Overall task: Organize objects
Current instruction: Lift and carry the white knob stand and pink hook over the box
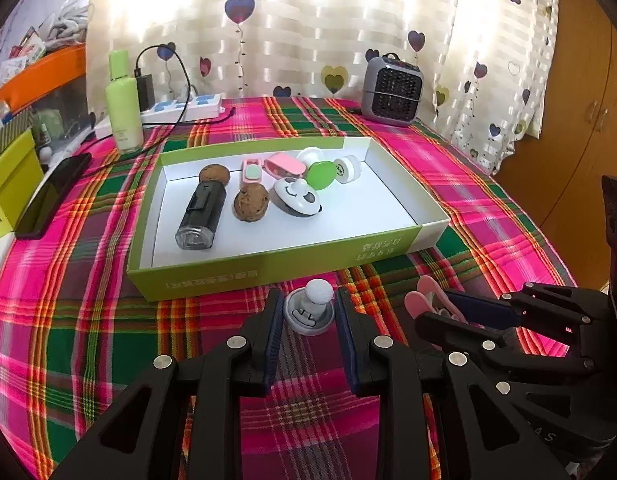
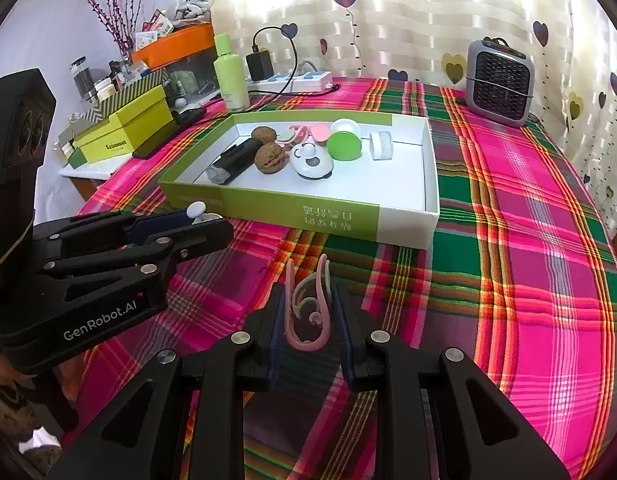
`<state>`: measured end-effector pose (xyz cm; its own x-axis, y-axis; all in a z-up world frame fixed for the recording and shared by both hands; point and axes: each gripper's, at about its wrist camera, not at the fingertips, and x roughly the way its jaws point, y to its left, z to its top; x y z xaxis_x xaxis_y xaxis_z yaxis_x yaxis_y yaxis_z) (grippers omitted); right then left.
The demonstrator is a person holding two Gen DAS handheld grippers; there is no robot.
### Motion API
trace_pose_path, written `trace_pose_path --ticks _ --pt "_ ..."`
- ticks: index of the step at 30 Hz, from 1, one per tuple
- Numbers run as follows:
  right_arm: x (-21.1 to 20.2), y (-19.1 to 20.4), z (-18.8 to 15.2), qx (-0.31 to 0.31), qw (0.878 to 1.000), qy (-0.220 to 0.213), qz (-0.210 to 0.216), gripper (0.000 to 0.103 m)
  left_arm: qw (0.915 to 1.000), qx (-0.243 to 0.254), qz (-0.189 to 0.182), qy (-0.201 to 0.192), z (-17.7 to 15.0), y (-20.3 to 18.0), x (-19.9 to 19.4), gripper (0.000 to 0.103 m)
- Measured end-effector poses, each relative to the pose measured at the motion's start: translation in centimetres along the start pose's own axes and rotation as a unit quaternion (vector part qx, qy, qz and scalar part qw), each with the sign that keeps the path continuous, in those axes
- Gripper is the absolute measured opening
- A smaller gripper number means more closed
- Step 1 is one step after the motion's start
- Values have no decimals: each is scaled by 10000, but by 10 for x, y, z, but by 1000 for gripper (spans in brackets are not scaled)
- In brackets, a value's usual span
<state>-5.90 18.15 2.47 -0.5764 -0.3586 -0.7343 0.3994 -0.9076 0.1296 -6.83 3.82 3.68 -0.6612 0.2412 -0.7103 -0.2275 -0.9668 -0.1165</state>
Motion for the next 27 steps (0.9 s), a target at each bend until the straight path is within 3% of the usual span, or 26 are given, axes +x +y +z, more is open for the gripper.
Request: trace_pose_path --ticks 21,27 --pt "-10 2 22 -79 9995 -307 -40 24 9995 61 160 -275 17 7 -17 24" --pt "-10 1 29 -85 9993 -355 -33 24 9994 5 52 -338 19 11 -21 24"
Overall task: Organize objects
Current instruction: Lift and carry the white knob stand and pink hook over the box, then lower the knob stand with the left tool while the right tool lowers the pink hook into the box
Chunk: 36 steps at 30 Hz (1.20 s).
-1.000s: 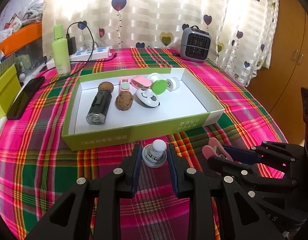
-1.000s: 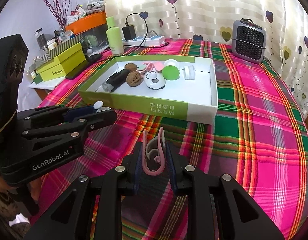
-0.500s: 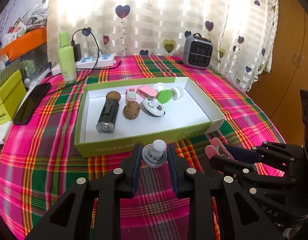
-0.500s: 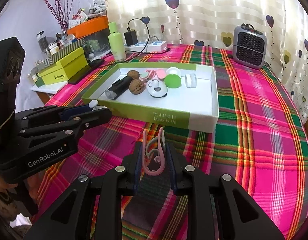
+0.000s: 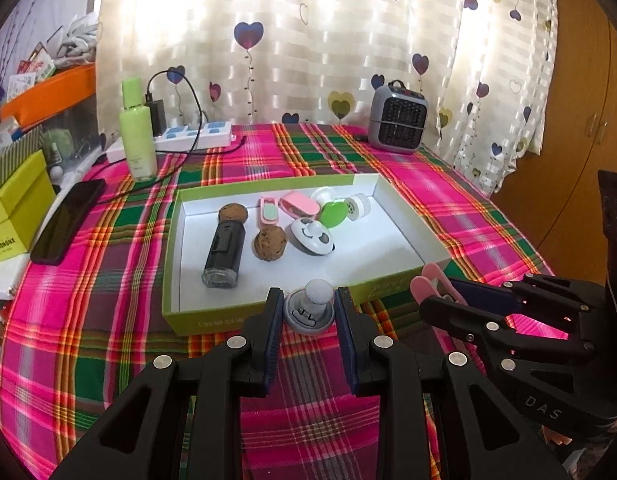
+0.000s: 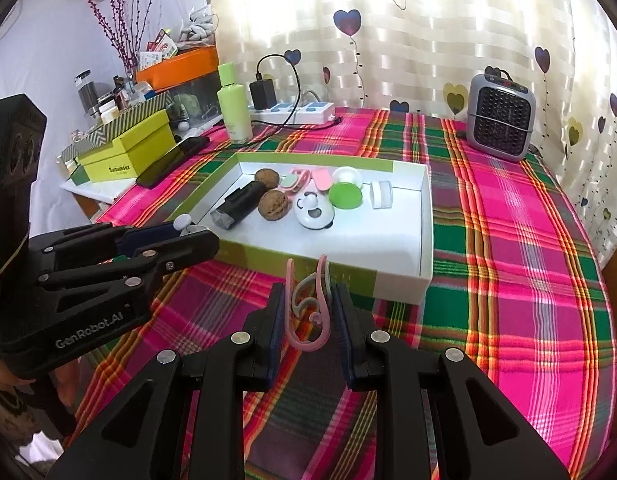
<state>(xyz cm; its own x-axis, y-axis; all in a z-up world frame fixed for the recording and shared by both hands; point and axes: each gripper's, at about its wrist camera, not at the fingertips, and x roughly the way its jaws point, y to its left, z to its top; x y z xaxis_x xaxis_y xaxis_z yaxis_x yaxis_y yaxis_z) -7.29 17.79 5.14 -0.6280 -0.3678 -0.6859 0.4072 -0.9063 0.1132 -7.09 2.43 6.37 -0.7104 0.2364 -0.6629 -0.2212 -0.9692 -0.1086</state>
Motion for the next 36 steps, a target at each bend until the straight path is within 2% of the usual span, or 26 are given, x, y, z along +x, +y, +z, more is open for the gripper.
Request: trace_pose_path --ticks 3,14,36 --pt "-1 -1 3 7 10000 -40 7 24 9999 -31 -125 -70 3 2 -3 24" --pt "6 -5 14 11 10000 -45 -15 24 10000 -58 -56 -30 9 7 3 24" --pt "46 -30 47 209 9996 108 -169 24 9997 -153 -57 197 29 13 46 24"
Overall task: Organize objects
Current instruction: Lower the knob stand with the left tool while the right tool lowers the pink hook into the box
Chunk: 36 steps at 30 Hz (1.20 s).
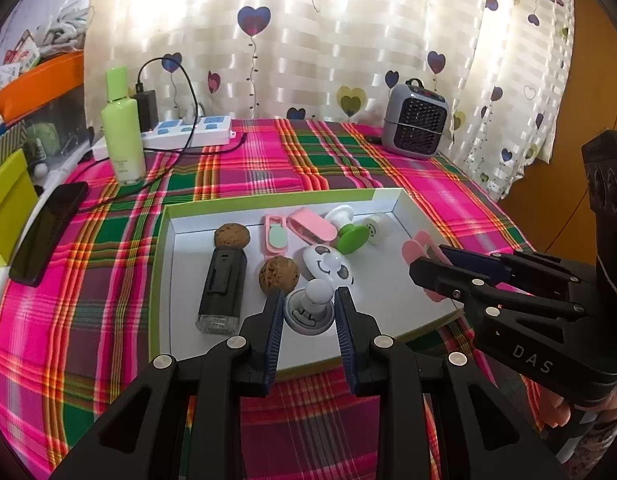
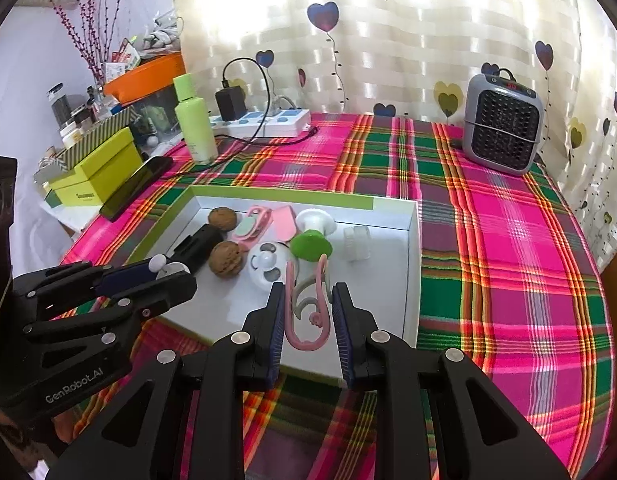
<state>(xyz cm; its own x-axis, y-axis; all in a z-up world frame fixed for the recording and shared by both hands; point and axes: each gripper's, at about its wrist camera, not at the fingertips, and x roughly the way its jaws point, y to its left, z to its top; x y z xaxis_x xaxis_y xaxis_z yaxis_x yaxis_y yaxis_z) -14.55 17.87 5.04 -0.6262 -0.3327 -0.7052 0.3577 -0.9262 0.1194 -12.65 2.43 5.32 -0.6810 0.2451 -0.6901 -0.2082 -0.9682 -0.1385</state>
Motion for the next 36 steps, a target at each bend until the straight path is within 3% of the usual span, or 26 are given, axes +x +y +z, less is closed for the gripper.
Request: trace_pose_path --ticks 36 --pt "45 -16 8 32 9991 425 -41 24 9992 99 5 382 4 -7 48 24"
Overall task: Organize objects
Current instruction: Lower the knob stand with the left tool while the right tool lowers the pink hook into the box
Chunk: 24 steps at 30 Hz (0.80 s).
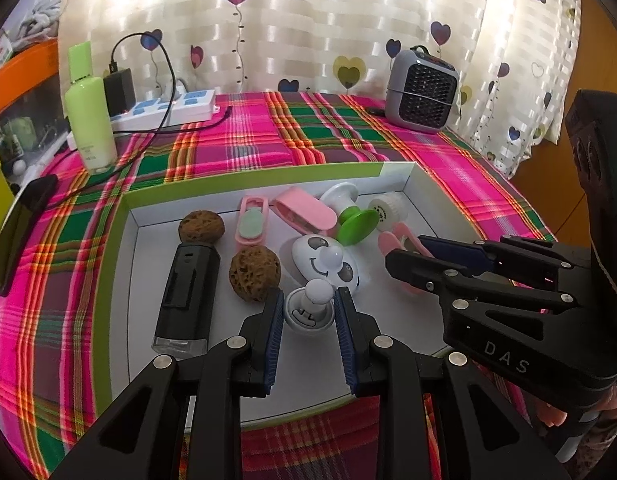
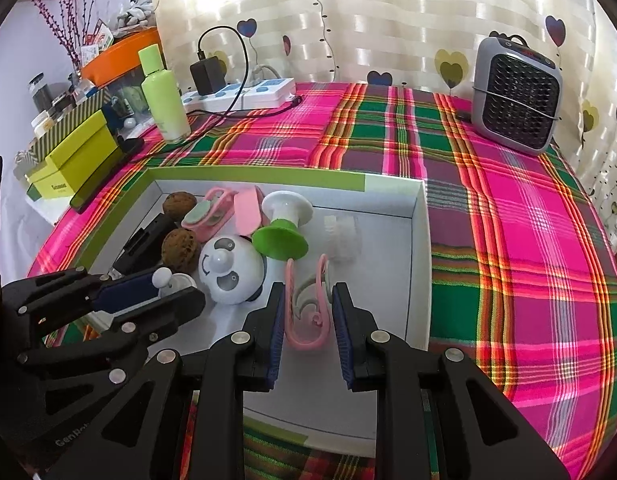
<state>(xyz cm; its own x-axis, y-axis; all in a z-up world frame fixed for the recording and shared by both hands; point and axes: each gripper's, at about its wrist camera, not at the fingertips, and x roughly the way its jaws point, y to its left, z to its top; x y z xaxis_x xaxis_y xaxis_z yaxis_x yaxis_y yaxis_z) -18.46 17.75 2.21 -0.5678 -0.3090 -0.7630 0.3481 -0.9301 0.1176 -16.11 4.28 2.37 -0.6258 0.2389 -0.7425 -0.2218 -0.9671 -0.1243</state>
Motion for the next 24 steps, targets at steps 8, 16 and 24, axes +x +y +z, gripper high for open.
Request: trace_pose_path --ticks 8,16,24 --pt "2 0 3 -46 10000 0 2 24 10000 -6 4 40 0 0 4 24" --pt "5 0 5 -118 9999 17 -69 24 10000 -25 16 81 -1 0 8 24" --pt "7 1 5 -217 9997 61 -76 24 10000 -27 17 83 -1 0 9 24"
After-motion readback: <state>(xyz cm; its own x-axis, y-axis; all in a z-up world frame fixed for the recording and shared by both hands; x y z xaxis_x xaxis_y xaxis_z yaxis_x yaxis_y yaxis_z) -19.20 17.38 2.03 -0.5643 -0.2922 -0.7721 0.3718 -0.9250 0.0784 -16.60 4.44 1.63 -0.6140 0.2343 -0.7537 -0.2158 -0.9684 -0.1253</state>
